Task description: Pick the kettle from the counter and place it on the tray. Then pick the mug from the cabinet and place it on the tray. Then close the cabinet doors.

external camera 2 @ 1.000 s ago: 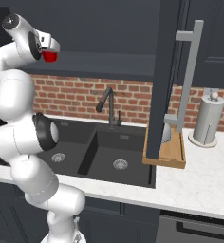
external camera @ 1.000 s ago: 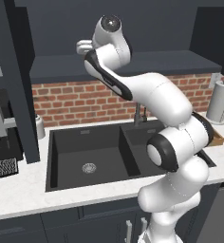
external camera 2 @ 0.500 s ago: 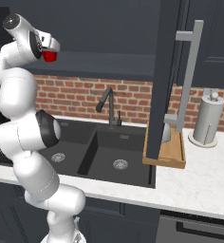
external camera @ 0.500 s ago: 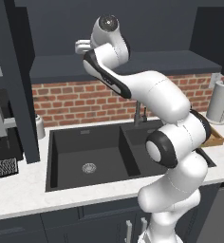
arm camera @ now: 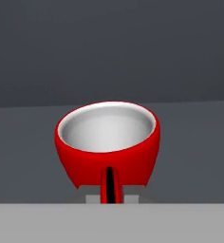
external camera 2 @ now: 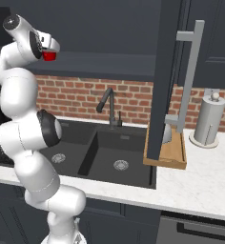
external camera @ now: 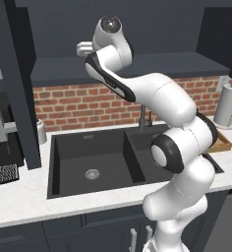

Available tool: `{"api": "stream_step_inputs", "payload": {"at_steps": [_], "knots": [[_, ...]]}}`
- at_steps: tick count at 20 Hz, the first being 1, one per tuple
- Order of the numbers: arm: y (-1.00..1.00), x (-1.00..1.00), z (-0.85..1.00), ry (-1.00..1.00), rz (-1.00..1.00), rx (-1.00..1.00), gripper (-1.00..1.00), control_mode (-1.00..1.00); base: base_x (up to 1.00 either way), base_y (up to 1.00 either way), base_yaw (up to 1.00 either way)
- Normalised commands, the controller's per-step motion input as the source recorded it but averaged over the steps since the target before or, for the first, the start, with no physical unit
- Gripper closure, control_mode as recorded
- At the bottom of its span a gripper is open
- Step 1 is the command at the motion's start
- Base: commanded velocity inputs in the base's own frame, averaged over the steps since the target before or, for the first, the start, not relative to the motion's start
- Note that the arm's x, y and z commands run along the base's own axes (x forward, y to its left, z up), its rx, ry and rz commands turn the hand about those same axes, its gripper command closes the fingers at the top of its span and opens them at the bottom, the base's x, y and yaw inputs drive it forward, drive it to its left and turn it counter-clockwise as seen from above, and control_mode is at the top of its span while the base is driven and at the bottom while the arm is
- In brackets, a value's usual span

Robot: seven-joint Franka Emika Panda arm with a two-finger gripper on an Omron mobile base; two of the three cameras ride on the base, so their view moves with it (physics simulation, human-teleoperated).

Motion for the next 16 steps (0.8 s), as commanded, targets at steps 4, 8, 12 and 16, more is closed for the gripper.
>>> {"api": "stream_step_inputs", "payload": {"at_steps": [4,8,12,16], "knots": [[0.0,0.05,-0.06,0.0,0.0,0.0,1.0,-1.0,0.0,0.0,0.0],[0.0,-0.07,-0.05,0.0,0.0,0.0,1.0,-1.0,0.0,0.0,0.0],[0.0,-0.43,-0.03,-0.02,0.02,0.0,1.0,-1.0,0.0,0.0,0.0],[0.0,-0.59,-0.06,-0.05,0.01,0.0,1.0,-1.0,0.0,0.0,0.0]]}}
